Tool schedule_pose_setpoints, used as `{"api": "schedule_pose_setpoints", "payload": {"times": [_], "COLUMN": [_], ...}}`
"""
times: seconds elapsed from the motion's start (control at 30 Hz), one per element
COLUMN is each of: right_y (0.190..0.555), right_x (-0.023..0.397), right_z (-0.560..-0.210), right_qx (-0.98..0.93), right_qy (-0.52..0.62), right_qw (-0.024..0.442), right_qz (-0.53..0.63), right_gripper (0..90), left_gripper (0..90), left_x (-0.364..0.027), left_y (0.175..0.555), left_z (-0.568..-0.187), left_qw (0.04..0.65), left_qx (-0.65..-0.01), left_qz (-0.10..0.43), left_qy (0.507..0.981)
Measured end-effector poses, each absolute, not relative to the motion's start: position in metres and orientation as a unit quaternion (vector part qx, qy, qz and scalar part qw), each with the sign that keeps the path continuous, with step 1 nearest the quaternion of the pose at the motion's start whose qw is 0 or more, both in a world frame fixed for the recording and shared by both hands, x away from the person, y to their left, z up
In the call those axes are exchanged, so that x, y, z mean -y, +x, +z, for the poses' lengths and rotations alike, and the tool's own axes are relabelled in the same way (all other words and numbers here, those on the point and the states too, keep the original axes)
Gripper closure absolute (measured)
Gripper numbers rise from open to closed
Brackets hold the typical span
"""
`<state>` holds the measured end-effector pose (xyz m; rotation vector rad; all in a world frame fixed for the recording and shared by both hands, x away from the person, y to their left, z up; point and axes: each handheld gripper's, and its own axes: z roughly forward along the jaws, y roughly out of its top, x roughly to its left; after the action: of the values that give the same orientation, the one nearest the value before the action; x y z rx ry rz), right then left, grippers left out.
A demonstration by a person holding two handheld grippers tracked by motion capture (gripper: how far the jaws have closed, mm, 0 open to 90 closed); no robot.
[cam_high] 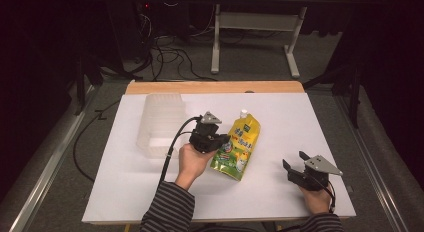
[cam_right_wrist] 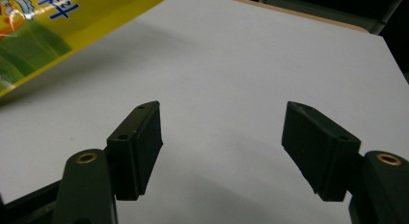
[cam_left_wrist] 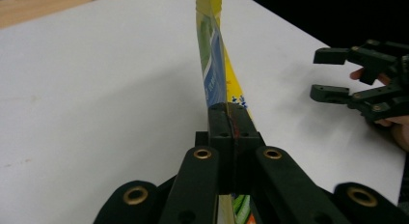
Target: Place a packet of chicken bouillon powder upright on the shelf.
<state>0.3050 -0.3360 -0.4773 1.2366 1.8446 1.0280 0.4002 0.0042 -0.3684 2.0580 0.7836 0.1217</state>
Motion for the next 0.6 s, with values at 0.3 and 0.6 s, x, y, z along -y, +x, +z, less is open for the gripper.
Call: {"api": "schedule_pose_setpoints", "payload": {"times": [0.3,0.6], "right_y": [0.305,0.305], "right_x": [0.336,0.336], "right_z": [-0.477,-0.477], "right_qx": [-0.709,-0.709], "right_qy": [0.475,0.475], "right_qw": [0.341,0.341], "right_qz": [0.396,0.395], "right_gripper": [31.1,31.2], "left_gripper": [90.0,90.0], "left_x": [-0.013,-0.036], "left_y": [0.385,0.379], "left_z": [-0.349,-0.336], "left_qw": [0.46,0.486], "left_qx": [-0.291,-0.289], "left_qz": [0.068,0.064], "left_qy": [0.836,0.822]}}
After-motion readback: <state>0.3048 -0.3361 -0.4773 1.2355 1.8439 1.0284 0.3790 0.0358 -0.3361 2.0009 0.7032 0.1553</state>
